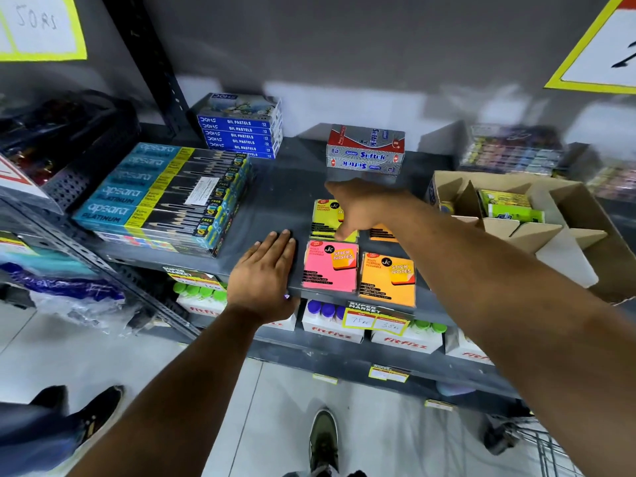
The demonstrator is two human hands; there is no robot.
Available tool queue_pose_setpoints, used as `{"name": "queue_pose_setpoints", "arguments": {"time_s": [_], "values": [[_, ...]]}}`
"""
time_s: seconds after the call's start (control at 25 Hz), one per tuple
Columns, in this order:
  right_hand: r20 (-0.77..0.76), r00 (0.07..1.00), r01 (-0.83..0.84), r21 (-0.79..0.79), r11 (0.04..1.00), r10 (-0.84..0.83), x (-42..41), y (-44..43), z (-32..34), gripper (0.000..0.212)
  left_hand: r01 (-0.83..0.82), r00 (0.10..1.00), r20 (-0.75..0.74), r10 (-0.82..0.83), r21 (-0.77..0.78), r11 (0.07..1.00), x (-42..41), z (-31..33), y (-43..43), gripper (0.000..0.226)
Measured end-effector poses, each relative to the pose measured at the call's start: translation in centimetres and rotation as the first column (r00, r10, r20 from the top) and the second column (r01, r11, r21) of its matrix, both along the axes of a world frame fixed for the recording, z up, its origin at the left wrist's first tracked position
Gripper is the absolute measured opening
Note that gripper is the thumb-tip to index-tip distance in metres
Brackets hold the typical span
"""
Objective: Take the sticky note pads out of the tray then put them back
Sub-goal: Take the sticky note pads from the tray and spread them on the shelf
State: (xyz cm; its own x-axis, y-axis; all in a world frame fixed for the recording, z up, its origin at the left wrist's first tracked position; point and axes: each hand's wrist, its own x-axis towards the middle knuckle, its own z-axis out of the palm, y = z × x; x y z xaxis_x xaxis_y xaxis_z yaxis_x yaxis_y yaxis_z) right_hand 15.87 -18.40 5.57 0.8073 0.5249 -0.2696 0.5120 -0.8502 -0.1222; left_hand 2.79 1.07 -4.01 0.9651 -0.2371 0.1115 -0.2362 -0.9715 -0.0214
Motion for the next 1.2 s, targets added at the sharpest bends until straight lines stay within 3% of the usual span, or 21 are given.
{"name": "queue_pose_setpoints", "arguments": {"time_s": [0.28, 0.4, 0.48, 0.6, 0.72, 0.8, 1.2], "values": [[-0.047, 0.999, 0.003, 0.002, 1.000, -0.003, -0.1, -0.1, -0.3, 0.099, 0.008, 1.000, 0.002, -0.008, -0.019, 1.000, 0.1, 0.1, 0.0, 0.091], [-0.054, 0.998, 0.046, 0.141, 0.989, -0.038, -0.9, -0.7, 2.0, 0.102, 0.012, 1.000, 0.007, -0.012, -0.023, 1.000, 0.0, 0.2, 0.0, 0.091], [0.011, 1.000, 0.020, 0.203, 0.979, -0.023, -2.4, -1.9, 3.9, 0.091, 0.014, 1.000, 0.009, -0.014, -0.022, 1.000, 0.0, 0.1, 0.0, 0.092], [-0.046, 0.998, -0.035, -0.008, 0.999, 0.035, -6.6, -4.6, 4.8, 0.089, 0.006, 1.000, 0.024, -0.006, 0.003, 1.000, 0.0, 0.3, -0.1, 0.092], [-0.059, 0.997, -0.067, -0.274, 0.959, 0.053, -10.1, -6.3, 3.5, 0.112, -0.009, 1.000, 0.023, 0.008, 0.029, 1.000, 0.0, 0.3, -0.3, 0.092], [-0.032, 0.998, -0.061, -0.282, 0.958, 0.054, -10.7, -6.5, 2.3, 0.119, -0.019, 1.000, 0.016, 0.018, 0.035, 0.999, 0.0, 0.3, -0.3, 0.092], [0.040, 0.998, -0.045, -0.217, 0.975, 0.055, -10.8, -6.7, 1.0, 0.109, -0.013, 1.000, -0.004, 0.014, 0.096, 0.995, -0.2, 0.3, -0.2, 0.101]]}}
